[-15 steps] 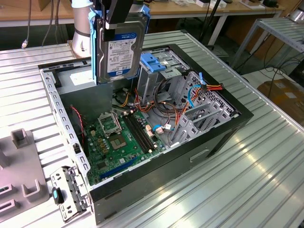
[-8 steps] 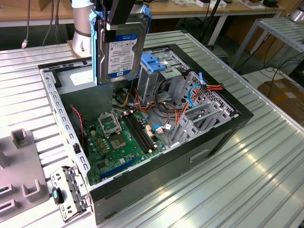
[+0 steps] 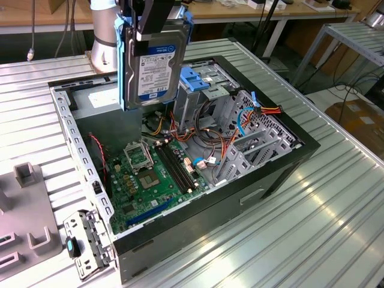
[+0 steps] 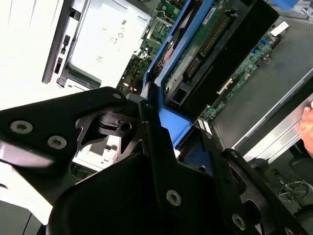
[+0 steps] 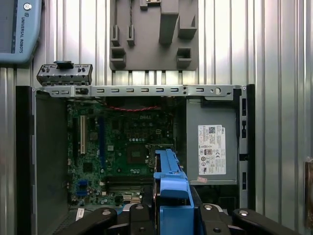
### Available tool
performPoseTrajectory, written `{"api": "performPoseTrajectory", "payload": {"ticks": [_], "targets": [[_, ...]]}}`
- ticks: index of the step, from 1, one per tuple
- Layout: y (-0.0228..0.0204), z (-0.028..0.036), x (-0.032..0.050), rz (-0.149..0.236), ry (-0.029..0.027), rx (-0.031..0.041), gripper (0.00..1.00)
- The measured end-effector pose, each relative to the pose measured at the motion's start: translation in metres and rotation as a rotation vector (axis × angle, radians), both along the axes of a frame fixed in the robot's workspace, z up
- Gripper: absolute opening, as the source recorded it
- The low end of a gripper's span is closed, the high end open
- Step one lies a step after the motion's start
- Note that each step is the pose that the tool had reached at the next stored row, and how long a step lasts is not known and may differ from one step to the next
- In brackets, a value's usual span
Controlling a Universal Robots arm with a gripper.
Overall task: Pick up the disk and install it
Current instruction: 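Insert the disk into the insertion slot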
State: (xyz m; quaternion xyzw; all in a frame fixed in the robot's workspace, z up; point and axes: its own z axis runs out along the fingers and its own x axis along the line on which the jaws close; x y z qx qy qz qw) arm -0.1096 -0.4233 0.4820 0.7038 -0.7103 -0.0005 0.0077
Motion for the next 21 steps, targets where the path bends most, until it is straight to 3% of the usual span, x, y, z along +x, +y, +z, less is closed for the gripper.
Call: {"api": "performPoseTrajectory", "payload": {"ticks": [21], "targets": [[-0.0157,0.0001,0.0,0.0,0.0001,-0.0001,0.37]]}}
